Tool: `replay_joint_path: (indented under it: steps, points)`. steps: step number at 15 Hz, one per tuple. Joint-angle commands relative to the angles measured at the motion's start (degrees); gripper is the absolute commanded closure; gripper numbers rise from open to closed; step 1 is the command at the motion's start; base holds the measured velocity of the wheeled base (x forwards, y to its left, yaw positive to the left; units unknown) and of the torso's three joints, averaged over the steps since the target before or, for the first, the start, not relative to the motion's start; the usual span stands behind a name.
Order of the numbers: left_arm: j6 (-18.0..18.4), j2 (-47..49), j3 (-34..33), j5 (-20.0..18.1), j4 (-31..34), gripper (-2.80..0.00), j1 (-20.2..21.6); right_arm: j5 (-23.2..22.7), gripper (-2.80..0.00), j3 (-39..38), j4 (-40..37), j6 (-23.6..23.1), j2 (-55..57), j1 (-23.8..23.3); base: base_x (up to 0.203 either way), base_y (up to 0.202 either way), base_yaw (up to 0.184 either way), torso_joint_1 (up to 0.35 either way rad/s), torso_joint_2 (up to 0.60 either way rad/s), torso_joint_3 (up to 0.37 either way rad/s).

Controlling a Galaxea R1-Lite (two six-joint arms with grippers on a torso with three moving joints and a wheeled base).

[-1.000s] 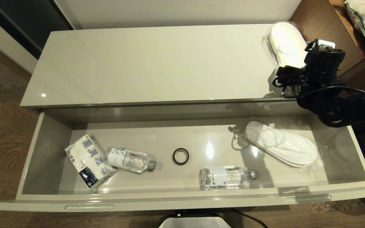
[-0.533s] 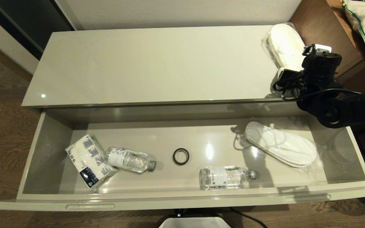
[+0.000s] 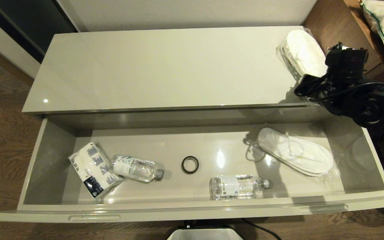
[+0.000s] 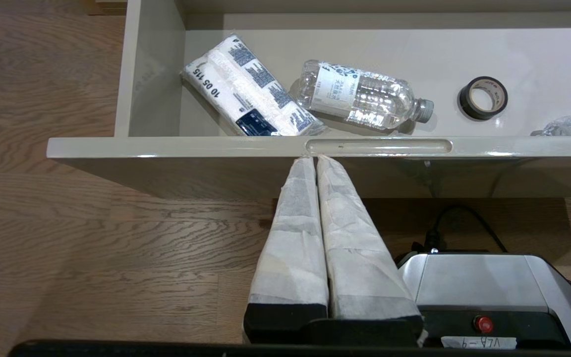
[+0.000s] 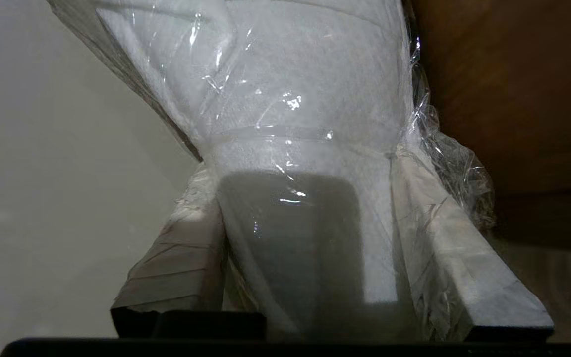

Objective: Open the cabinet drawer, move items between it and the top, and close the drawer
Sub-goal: Pick up the disposable slippers on the table, then put the disposable slippers in the drawer

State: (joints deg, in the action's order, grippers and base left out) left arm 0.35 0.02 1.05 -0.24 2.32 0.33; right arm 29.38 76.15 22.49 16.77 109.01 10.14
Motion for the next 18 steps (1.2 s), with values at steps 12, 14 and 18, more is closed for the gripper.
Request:
replay_joint_path:
  steps: [12, 14, 18]
  points:
    - [0.0, -0.02, 0.01, -0.02, -0.03, 0.0, 0.02, -3.18, 0.0, -6.24, -40.33, 14.79, -20.23, 8.71, 0.0, 0.0, 0.0, 0.0, 0.0, 0.0]
    - [0.0, -0.02, 0.01, -0.02, 0.03, 0.0, 0.02, -1.02, 0.0, -9.75, -44.12, 18.28, -22.64, 12.21, 0.0, 0.0, 0.0, 0.0, 0.0, 0.0]
    - [0.0, -0.02, 0.01, -0.02, 0.06, 0.0, 0.02, 5.05, 0.0, -23.22, -45.45, 22.39, -25.25, 19.21, 0.0, 0.0, 0.0, 0.0, 0.0, 0.0]
